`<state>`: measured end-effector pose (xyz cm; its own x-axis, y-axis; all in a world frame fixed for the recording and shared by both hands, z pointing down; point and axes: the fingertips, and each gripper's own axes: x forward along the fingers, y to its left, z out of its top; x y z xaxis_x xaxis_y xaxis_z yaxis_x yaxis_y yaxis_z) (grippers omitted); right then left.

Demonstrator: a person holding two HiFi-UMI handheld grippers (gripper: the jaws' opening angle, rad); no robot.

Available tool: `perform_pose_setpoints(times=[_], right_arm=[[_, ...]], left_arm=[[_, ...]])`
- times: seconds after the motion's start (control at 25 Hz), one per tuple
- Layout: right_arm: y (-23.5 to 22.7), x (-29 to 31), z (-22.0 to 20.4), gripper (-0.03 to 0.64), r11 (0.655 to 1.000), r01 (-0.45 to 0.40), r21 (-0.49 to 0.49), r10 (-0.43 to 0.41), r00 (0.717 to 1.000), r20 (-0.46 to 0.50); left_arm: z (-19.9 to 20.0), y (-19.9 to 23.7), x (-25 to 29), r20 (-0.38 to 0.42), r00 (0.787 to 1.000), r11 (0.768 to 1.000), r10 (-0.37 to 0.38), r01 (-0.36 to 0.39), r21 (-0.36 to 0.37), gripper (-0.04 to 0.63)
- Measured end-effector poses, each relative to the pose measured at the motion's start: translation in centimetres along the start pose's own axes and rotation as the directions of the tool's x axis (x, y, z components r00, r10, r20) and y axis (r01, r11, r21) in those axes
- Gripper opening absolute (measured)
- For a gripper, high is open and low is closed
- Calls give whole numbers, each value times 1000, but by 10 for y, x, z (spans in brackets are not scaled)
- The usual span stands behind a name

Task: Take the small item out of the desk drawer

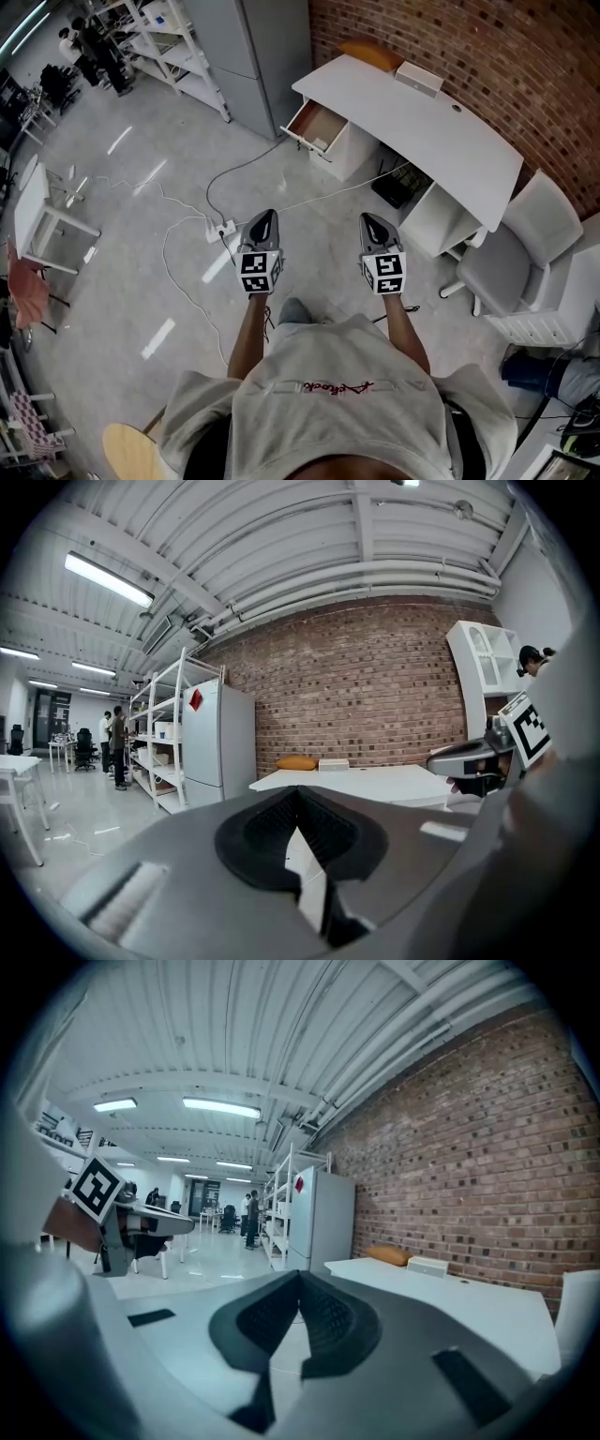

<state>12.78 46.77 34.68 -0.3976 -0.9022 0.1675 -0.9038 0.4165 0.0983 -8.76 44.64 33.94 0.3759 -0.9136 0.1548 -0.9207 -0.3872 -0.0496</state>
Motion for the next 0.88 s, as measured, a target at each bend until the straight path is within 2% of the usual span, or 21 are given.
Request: perform_pose_setpoints(times=[0.44, 0.88], right_arm=[[-23, 7, -8, 11, 1000, 8, 1, -8, 1000, 9], [-44, 64, -5, 11, 999, 40, 6, -40, 999, 10]], left_arm=[[1, -7, 23, 3, 1000, 1000, -7, 7, 14, 9], [-7, 22, 68, -1, 1000, 1000, -16, 16, 5, 9]])
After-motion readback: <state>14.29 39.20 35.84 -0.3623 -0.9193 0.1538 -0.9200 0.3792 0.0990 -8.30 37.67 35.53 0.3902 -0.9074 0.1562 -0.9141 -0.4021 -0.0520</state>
